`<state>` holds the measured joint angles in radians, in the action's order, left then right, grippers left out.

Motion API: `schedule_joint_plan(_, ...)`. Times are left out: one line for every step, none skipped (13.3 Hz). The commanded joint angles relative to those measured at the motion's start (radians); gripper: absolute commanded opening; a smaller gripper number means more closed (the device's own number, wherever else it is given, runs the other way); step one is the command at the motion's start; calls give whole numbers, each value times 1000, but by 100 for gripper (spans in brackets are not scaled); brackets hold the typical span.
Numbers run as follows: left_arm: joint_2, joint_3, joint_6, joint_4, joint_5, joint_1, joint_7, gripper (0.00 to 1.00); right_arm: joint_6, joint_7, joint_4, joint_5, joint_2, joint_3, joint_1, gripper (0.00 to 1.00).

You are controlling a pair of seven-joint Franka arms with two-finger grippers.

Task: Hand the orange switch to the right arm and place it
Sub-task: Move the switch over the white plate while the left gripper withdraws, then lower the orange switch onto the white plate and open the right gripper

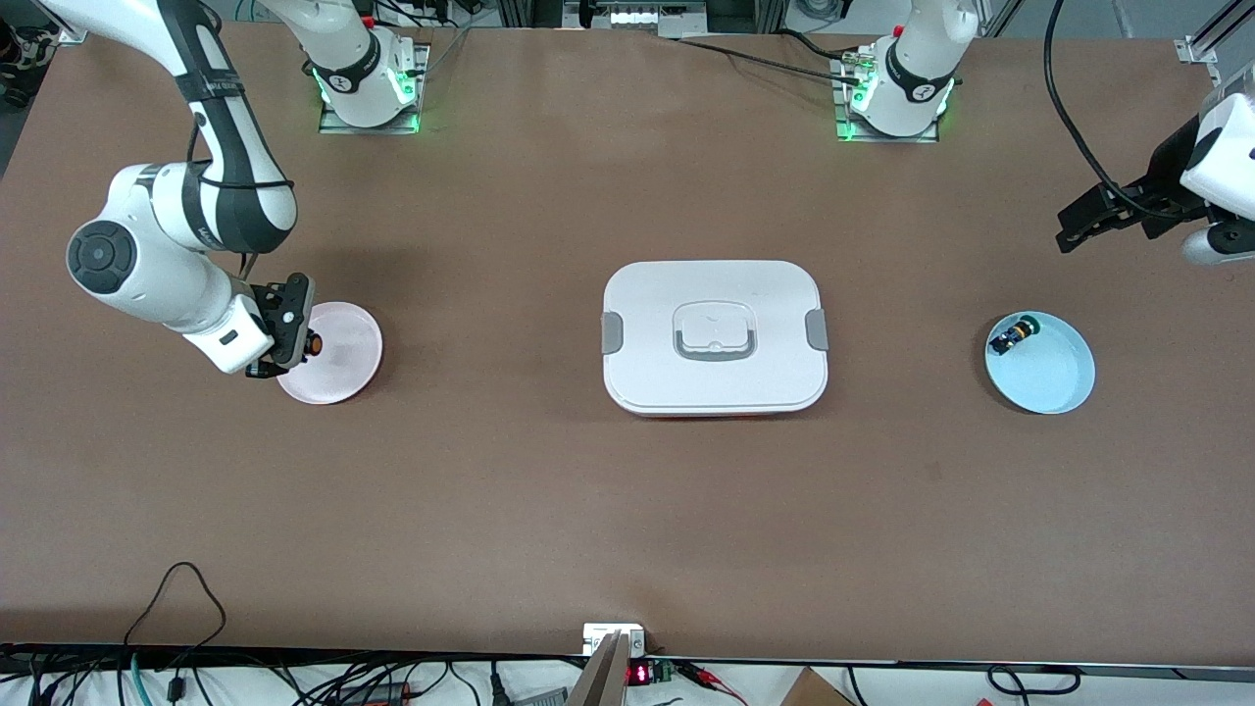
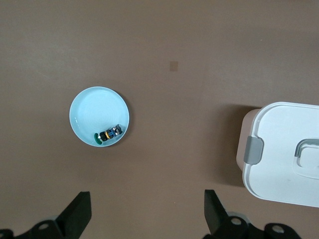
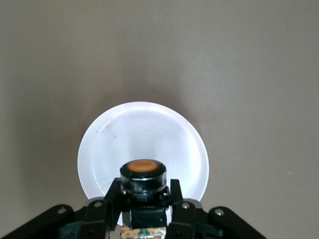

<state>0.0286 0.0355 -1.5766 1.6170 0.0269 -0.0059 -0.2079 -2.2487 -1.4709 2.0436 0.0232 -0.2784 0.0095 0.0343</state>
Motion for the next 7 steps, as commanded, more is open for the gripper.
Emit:
schedule_joint_plan(11, -9, -8, -3, 10, -2, 31, 100, -54, -32, 26, -12, -16, 7, -13, 25)
schedule_joint_plan(13, -19, -8, -11, 2, -8, 31, 100, -80, -32, 44, -12, -18, 7, -13, 25)
schedule_joint_plan(5, -22, -16, -12, -16, -8, 35, 100, -110, -32, 65, -12, -22, 7, -13, 25)
schedule_joint_plan(2, -31, -49, -8, -25, -8, 36, 100, -139, -32, 88, -12, -22, 7, -13, 25)
schedule_joint_plan(4, -32, -60, -6, -25, -6, 36, 100, -163, -32, 105, -12, -25, 7, -14, 25)
schedule_joint_plan(5, -32, -62, -2, -28, -2, 36, 100, -187, -34, 122, -12, -31, 7, -16, 25)
schedule_joint_plan(7, -32, -62, 1, -38, 1, 35, 100, -209, -35, 138, -12, -36, 7, -19, 25)
